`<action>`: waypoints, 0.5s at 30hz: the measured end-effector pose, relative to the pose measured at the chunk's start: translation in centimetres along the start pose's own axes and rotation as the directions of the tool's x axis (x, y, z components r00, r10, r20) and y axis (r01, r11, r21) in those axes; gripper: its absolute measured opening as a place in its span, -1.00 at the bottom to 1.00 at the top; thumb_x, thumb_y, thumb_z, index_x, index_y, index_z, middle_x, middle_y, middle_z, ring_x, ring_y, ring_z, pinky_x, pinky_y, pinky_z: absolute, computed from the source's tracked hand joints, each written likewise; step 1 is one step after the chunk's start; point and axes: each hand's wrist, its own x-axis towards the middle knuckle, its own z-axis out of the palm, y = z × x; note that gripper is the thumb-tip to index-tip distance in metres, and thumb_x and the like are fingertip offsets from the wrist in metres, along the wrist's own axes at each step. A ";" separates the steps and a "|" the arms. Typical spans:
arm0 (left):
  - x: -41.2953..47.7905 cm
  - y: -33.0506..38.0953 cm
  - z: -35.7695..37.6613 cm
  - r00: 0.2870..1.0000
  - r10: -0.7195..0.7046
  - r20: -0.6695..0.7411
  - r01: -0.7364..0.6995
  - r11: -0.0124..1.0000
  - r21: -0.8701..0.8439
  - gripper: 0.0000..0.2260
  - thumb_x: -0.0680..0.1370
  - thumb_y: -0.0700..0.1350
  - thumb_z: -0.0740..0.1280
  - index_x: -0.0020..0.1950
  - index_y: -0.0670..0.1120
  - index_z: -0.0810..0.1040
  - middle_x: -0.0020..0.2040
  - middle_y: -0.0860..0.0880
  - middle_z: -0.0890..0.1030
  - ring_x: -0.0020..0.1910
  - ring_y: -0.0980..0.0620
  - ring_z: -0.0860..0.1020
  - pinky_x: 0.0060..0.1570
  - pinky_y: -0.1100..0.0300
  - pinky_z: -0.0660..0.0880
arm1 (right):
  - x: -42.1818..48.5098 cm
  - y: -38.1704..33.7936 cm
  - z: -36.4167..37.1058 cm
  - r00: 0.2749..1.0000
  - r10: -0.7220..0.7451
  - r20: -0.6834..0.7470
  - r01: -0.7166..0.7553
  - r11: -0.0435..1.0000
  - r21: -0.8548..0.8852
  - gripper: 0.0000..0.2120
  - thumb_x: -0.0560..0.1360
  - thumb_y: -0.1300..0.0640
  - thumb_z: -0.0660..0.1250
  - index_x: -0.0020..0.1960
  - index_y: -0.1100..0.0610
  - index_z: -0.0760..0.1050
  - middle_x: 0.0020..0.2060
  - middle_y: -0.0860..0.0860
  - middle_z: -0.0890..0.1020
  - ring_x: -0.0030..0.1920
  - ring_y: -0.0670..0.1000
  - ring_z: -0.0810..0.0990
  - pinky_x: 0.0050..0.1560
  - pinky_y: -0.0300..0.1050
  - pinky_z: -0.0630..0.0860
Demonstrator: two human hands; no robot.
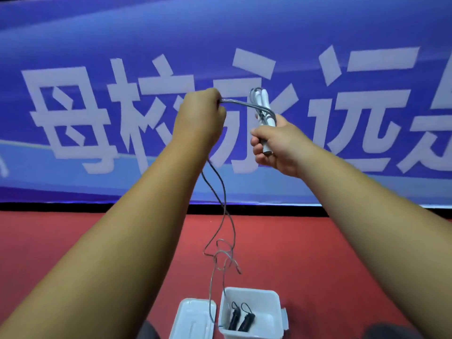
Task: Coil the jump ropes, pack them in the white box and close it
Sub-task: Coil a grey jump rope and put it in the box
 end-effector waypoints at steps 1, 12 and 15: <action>0.6 0.3 -1.0 1.000 -0.003 0.008 0.003 1.000 0.011 -0.81 0.61 -0.15 0.21 0.06 -0.10 0.62 -0.16 -0.10 0.59 -0.19 -0.16 0.55 -0.36 0.13 0.36 | -0.3 -1.2 0.3 1.000 -0.012 0.010 0.012 1.000 0.014 -0.64 0.62 0.27 0.30 0.37 0.05 0.40 -0.27 0.06 0.54 -0.39 -0.02 0.47 -0.39 -0.15 0.46; -4.1 -1.9 -5.9 0.809 -0.016 0.588 0.378 0.779 -0.500 -0.85 0.54 -0.08 0.54 0.06 -0.11 0.70 -0.03 -0.04 0.77 0.01 0.00 0.75 0.29 -0.14 0.58 | -3.3 -0.6 -0.2 0.994 0.067 0.085 -0.081 0.982 0.168 -0.70 0.65 0.27 0.32 0.33 0.02 0.50 -0.30 0.04 0.53 -0.38 -0.05 0.45 -0.42 -0.24 0.42; -6.9 -3.2 -3.8 0.740 0.052 0.670 0.456 0.693 -0.558 -0.81 0.59 -0.16 0.48 0.15 -0.22 0.65 0.03 -0.14 0.76 0.11 -0.06 0.73 0.36 -0.09 0.54 | -4.0 2.6 -0.7 0.986 0.136 0.099 -0.154 0.966 0.207 -0.74 0.66 0.28 0.30 0.28 0.02 0.51 -0.32 0.02 0.50 -0.40 -0.08 0.40 -0.46 -0.27 0.32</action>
